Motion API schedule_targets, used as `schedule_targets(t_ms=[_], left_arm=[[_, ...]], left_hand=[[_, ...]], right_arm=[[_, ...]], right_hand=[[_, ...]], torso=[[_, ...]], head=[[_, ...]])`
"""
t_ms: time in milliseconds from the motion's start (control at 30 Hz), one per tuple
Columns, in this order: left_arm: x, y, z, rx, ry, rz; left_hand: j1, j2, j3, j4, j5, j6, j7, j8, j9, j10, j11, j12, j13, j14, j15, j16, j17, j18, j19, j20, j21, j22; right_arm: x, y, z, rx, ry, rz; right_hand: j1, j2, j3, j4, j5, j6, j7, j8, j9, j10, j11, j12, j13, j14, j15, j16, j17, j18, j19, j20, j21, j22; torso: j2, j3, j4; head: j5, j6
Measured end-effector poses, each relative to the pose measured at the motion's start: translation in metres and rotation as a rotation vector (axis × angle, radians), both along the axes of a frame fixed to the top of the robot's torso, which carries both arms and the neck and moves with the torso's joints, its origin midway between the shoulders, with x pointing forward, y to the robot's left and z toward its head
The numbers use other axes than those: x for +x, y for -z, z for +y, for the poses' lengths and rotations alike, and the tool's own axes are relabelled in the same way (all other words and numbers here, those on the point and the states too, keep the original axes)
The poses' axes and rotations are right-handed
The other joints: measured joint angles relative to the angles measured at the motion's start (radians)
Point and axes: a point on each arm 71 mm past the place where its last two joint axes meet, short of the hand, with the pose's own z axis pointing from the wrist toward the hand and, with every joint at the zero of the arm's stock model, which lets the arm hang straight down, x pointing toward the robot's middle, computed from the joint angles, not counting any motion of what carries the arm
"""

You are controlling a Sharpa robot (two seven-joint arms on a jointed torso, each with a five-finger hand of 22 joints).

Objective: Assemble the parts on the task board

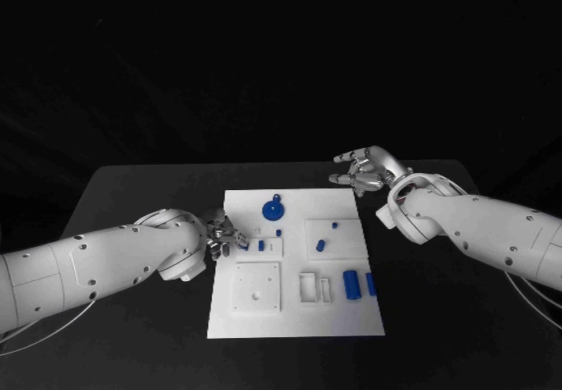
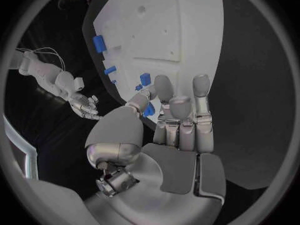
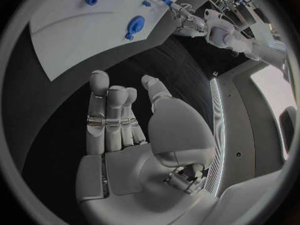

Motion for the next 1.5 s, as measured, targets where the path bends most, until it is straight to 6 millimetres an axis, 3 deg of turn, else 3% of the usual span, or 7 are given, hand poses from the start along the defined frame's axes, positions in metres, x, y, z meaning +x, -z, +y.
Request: schedule_targets(t_ms=[1200, 1500], left_arm=[[-0.0009, -0.0005, -0.0028, 0.027, 0.043, 0.021], [-0.0008, -0.0003, -0.0035, 0.032, 0.05, 0.029]], left_hand=[[0.001, -0.001, -0.004, -0.002, 0.003, 0.0, 0.0, 0.002, 0.004, 0.0, 0.0, 0.005, 0.008, -0.001, 0.002, 0.004, 0.011, 0.0, -0.004, -0.004, 0.005, 0.001], [0.004, -0.004, -0.028, 0.022, -0.014, 0.0, 0.0, 0.002, 0.005, 0.0, 0.0, 0.011, 0.016, -0.001, 0.002, 0.008, 0.019, 0.0, -0.007, 0.0, 0.005, 0.0]], right_arm=[[0.0, 0.0001, 0.0, 0.0, 0.0, 0.001], [-0.0002, 0.0001, -0.0003, 0.0, 0.0, 0.001]], right_hand=[[0.0, 0.0, 0.003, -0.003, 0.013, 0.003, -0.003, 0.0, 0.0, 0.0, 0.0, 0.0, 0.0, 0.0, 0.0, 0.0, 0.0, 0.0, 0.0, 0.0, 0.0, 0.0], [0.0, 0.0, 0.005, 0.0, 0.018, 0.007, 0.0, 0.0, 0.0, 0.0, 0.0, 0.0, 0.0, 0.0, 0.0, 0.0, 0.0, 0.0, 0.0, 0.0, 0.0, 0.0]], torso=[[0.0, 0.0005, 0.0005], [0.0, 0.0007, 0.0005]], head=[[-0.003, -0.007], [-0.004, -0.008]])
